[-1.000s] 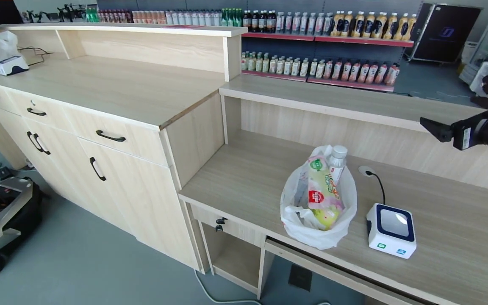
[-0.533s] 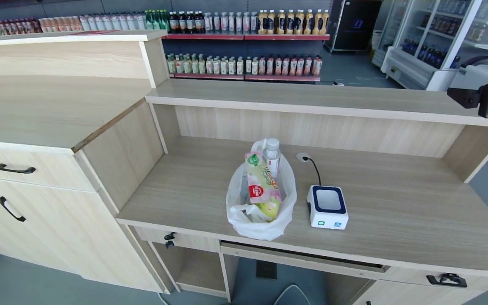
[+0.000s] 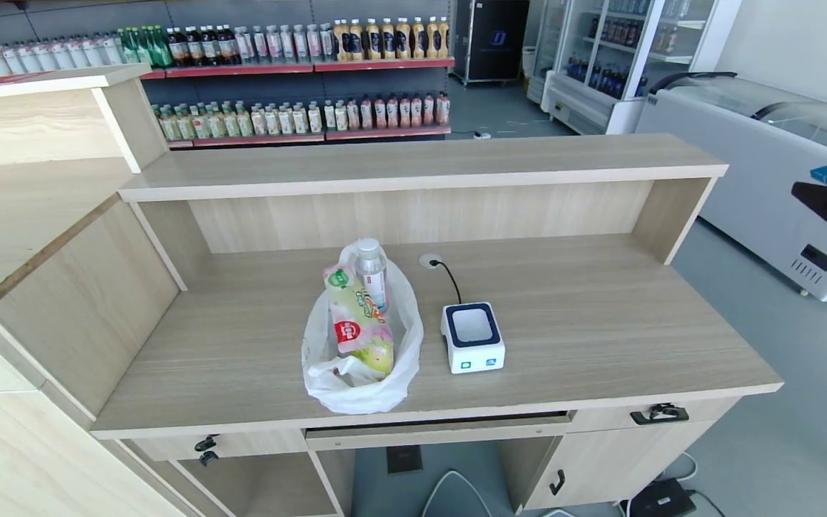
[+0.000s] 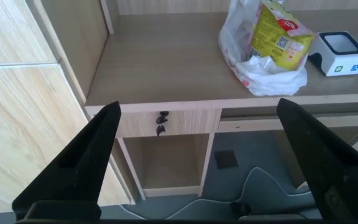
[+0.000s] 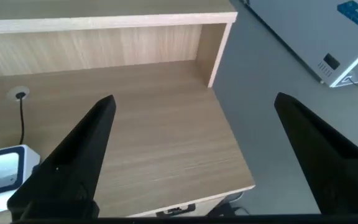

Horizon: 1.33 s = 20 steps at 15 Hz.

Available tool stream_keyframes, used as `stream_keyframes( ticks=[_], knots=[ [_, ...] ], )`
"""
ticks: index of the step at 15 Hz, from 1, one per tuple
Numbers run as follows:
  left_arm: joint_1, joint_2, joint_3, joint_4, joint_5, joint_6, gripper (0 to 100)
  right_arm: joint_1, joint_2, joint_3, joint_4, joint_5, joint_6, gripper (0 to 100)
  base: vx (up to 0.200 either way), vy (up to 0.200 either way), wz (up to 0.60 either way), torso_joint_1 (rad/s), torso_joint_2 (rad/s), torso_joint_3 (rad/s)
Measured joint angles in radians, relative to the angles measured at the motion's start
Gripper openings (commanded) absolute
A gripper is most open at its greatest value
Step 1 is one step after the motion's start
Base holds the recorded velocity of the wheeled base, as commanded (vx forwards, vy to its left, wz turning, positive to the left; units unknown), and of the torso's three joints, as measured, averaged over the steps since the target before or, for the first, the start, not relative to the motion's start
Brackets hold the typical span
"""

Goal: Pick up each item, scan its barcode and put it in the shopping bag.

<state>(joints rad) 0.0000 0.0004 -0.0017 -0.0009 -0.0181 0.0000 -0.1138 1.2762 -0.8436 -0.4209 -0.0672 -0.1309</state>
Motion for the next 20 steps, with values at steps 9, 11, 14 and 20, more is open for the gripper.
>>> stream_keyframes(
  ticks=[9, 11, 14, 20],
  knots=[
    [0.000, 0.000, 0.000, 0.000, 0.000, 0.000, 100, 0.087, -0.641, 0.752, 0.007, 0.050, 0.053, 100, 0.000, 0.000, 0.00, 0.000, 0.00, 0.000],
    [0.000, 0.000, 0.000, 0.000, 0.000, 0.000, 100, 0.116, -0.822, 0.804, 0.137, 0.056, 0.056, 100, 0.000, 0.000, 0.00, 0.000, 0.00, 0.000],
    [0.000, 0.000, 0.000, 0.000, 0.000, 0.000, 100, 0.121, -1.053, 0.833, 0.295, 0.069, 0.055, 100, 0.000, 0.000, 0.00, 0.000, 0.00, 0.000],
    [0.000, 0.000, 0.000, 0.000, 0.000, -0.001, 100, 0.114, -1.261, 0.843, 0.382, 0.100, 0.067, 100, 0.000, 0.000, 0.00, 0.000, 0.00, 0.000]
  ],
)
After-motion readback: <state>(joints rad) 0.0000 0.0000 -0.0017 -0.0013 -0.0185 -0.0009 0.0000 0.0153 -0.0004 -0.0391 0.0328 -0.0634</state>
